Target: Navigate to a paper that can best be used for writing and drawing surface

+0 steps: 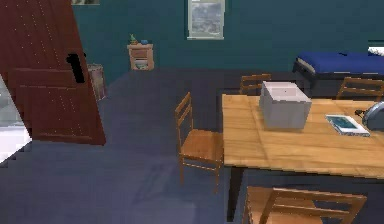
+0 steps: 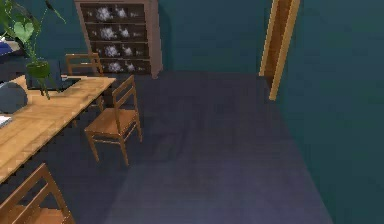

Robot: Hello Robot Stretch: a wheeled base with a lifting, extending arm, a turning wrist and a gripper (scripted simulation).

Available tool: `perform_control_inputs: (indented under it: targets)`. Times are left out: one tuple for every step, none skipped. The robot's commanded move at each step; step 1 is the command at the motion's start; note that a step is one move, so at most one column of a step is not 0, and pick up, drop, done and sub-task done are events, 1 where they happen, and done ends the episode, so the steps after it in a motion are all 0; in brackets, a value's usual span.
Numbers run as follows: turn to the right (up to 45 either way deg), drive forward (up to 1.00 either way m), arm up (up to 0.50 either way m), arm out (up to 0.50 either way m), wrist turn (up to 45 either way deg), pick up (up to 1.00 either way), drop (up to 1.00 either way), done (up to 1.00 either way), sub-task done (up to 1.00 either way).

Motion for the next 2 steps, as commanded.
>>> perform_control_inputs:
  targets:
    - [3.0,0.00,0.00,0.00,0.0,0.00,0.00,0.00,0.00]
    - [0.0,0.10,0.00,0.00,0.0,0.00,0.00,0.00,0.00]
